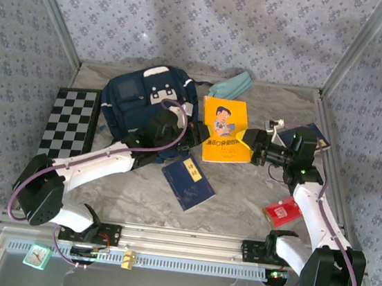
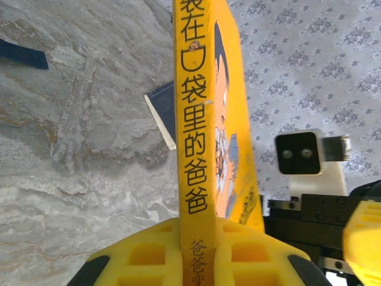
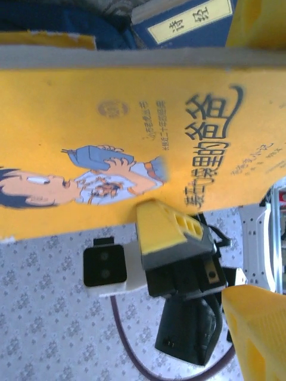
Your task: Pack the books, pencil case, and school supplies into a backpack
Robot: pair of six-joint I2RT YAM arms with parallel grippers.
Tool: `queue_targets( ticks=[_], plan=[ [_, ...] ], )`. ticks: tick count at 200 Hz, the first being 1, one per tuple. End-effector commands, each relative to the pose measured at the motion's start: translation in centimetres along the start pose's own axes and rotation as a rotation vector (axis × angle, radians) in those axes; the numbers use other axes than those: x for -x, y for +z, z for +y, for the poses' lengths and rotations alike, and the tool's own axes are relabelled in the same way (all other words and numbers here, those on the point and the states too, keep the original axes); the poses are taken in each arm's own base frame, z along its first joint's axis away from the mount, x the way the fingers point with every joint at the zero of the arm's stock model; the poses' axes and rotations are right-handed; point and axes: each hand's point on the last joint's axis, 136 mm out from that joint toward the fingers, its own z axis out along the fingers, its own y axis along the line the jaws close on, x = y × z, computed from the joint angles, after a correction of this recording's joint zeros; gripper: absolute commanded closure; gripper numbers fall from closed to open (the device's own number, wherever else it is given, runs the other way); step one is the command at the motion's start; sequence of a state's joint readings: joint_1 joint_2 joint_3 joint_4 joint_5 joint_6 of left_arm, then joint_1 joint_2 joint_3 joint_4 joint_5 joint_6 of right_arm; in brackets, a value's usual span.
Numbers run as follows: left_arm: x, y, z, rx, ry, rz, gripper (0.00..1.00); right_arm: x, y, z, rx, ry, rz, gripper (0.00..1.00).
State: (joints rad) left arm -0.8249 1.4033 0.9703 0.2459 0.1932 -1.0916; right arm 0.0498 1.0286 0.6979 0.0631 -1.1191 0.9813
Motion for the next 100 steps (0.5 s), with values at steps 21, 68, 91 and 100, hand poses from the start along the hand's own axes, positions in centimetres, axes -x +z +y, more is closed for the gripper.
queue_targets(
  ticks=[21,68,91,100],
  plan=[
    [0.9,-0.7,-0.7,-0.014,0.066,-0.033,1.0,0.0,-0.1,1.6,0.02,-0.035,0.02,0.37],
    [0.7,-0.8,0.6,0.05,0.11,-0.026,1.0,-0.3,-0.2,0.0,-0.052,-0.032,0.03,0.73],
    [0.6,-1.0,1.2,0.089,0.152,-0.015,1.0,-0.5,-0.2,-0.3,-0.069,-0.04,0.039,0.92],
    [0.6,-1.3,1.4,0.114,0.185,-0.007,0.94,-0.5,-0.4,-0.4,-0.082,-0.048,0.039,0.96]
  ],
)
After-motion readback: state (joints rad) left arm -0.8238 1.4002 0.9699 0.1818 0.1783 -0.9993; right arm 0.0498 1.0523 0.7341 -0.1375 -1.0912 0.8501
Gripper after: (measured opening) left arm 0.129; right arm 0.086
